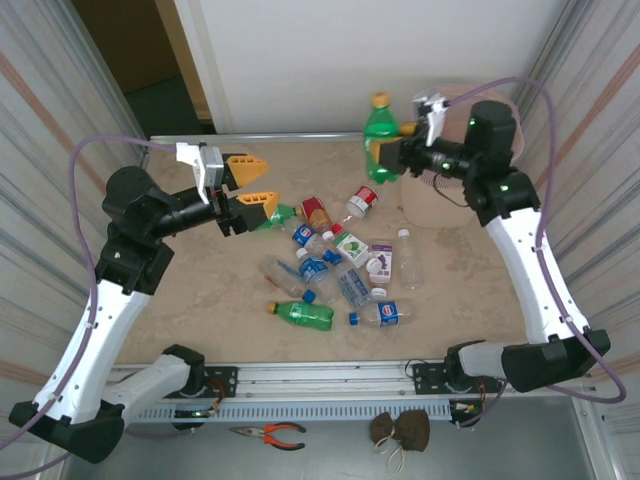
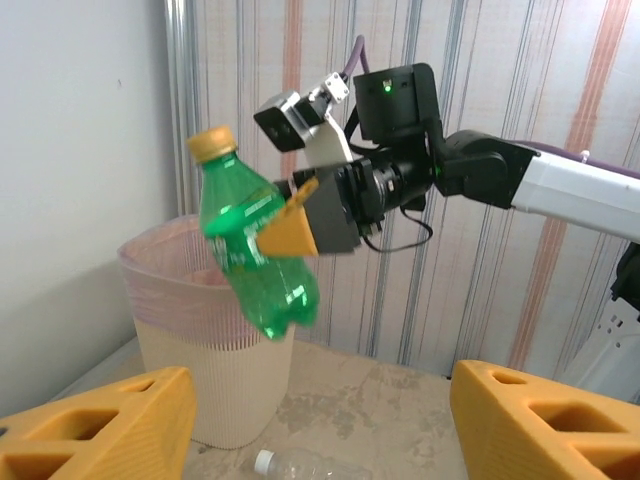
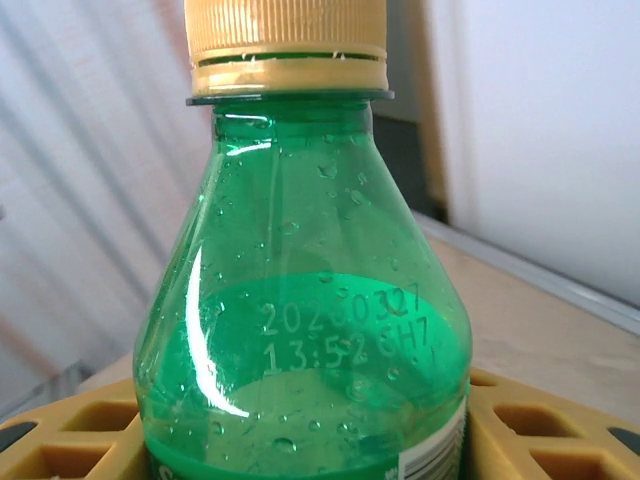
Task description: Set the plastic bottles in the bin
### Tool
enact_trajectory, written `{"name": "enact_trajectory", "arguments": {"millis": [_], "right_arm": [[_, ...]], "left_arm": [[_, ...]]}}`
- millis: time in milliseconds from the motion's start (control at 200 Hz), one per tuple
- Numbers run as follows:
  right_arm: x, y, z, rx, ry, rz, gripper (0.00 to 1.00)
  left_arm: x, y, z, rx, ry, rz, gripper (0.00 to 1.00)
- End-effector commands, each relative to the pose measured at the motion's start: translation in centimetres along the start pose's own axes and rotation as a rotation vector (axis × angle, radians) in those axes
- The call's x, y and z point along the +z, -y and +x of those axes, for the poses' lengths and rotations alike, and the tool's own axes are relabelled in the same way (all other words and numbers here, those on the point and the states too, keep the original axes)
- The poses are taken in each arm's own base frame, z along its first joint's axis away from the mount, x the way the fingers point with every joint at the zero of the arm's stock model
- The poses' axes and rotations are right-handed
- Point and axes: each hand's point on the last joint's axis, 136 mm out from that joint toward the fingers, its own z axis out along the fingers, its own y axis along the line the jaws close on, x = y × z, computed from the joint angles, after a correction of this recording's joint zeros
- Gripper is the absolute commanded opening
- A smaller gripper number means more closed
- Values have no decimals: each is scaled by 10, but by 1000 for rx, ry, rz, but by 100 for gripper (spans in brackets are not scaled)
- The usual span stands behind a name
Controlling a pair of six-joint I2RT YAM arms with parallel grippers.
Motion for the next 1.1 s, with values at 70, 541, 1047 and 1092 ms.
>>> {"name": "enact_trajectory", "arguments": {"millis": [70, 541, 1047, 1092], "right_arm": [[-31, 69, -23, 125, 33, 251, 49], [-46, 211, 11, 375, -186, 584, 48], [-23, 242, 125, 514, -621, 590, 50], [-21, 244, 132, 514, -646, 591, 51]], "left_arm": [[-2, -2, 2, 22, -1, -17, 68], [-2, -7, 9, 6, -11, -25, 68], [-2, -10, 18, -26, -9, -37, 68], [-2, -10, 18, -26, -9, -38, 68]]}}
